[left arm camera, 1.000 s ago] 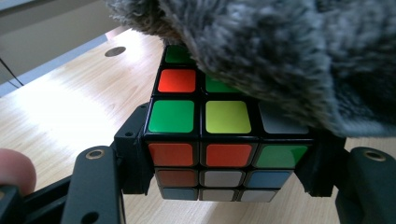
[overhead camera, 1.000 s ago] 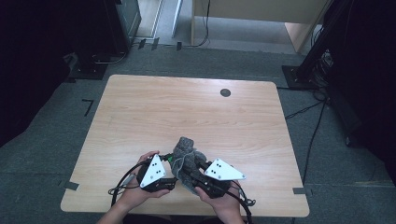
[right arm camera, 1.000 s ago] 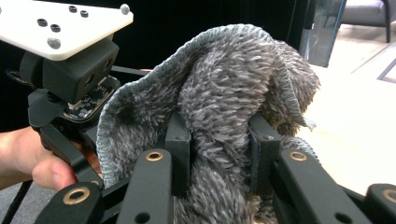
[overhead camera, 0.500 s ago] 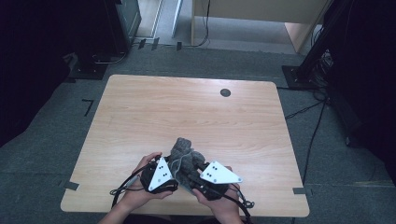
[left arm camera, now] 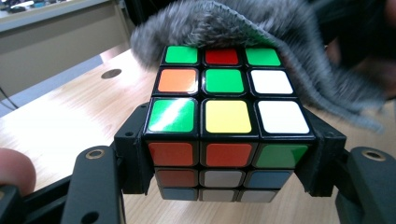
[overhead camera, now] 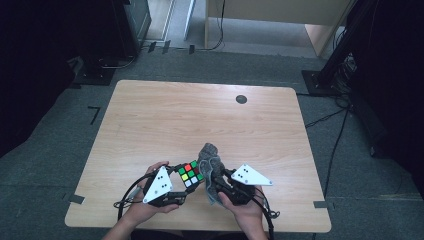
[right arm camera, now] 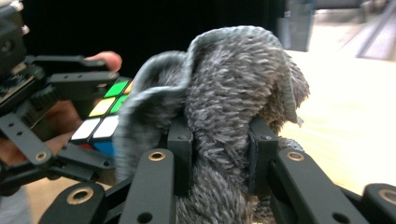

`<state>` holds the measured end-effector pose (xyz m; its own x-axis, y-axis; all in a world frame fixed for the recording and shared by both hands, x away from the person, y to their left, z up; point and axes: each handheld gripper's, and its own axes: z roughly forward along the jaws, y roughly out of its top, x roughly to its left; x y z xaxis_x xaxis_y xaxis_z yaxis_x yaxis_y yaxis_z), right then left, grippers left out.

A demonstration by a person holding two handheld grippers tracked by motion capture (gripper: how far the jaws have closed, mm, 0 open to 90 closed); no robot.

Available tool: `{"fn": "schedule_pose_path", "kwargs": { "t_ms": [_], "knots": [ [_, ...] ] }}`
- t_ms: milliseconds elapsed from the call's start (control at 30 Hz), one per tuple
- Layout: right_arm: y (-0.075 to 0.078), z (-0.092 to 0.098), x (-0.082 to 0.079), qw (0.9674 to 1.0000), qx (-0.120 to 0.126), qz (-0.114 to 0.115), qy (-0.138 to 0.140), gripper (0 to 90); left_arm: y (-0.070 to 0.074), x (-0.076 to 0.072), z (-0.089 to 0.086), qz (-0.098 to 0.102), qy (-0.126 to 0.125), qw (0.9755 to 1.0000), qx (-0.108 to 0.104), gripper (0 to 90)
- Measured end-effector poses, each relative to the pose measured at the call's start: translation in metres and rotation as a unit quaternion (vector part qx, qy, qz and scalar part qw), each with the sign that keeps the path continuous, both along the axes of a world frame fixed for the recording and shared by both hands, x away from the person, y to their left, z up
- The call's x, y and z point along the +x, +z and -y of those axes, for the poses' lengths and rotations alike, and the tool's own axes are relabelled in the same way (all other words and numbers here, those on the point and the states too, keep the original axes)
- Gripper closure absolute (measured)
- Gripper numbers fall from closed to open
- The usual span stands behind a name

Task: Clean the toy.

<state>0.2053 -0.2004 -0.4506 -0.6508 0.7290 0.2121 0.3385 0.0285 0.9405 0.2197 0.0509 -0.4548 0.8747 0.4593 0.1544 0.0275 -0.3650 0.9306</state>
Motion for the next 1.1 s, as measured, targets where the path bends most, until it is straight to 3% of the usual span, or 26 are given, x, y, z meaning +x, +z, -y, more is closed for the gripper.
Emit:
{"fn": "schedule_pose_path", "kwargs": {
  "t_ms": [67,200,300,433,533,600,700,800,867,1000,1100],
  "knots": [
    [-0.006,-0.001,0.002,1.0000,0.001,-0.008,-0.002,69.6,0.000,0.001,-0.002,-0.003,-0.002,1.0000,-0.007,34.0],
    [-0.016,0.001,0.007,0.9987,-0.040,-0.031,-0.007,69.6,0.004,0.002,-0.007,-0.006,-0.004,0.9994,-0.034,34.1],
    [-0.011,0.006,0.006,0.9995,-0.017,-0.022,-0.016,69.6,0.003,0.004,-0.009,-0.010,-0.001,0.9996,-0.028,34.1],
    [0.005,0.006,-0.002,0.9995,0.028,0.017,0.001,69.5,-0.002,0.004,-0.004,-0.014,-0.005,0.9998,-0.010,34.0],
    [0.001,0.000,-0.002,0.9995,0.023,0.017,0.010,69.6,-0.001,0.001,-0.002,-0.010,-0.007,0.9999,-0.006,34.0],
    [-0.007,0.002,0.001,0.9988,0.047,-0.005,0.009,69.6,0.000,0.002,-0.005,-0.017,-0.010,0.9997,-0.016,34.0],
    [-0.016,0.001,0.005,0.9992,0.022,-0.031,0.007,69.6,0.004,0.004,-0.010,-0.021,-0.009,0.9989,-0.041,34.0],
    [-0.018,0.002,0.008,0.9991,0.012,-0.040,0.006,69.6,0.007,0.006,-0.015,-0.024,-0.011,0.9975,-0.065,34.0],
    [-0.014,0.006,0.007,0.9995,0.013,-0.028,-0.002,69.6,0.007,0.007,-0.016,-0.027,-0.012,0.9973,-0.067,34.0],
    [0.000,0.011,0.002,0.9992,0.039,0.004,-0.012,69.6,0.001,0.005,-0.010,-0.024,-0.014,0.9988,-0.040,34.1],
    [-0.003,0.004,0.000,0.9995,0.031,0.006,0.007,69.6,0.003,0.002,-0.006,-0.021,-0.021,0.9988,-0.038,34.0]
  ]
}}
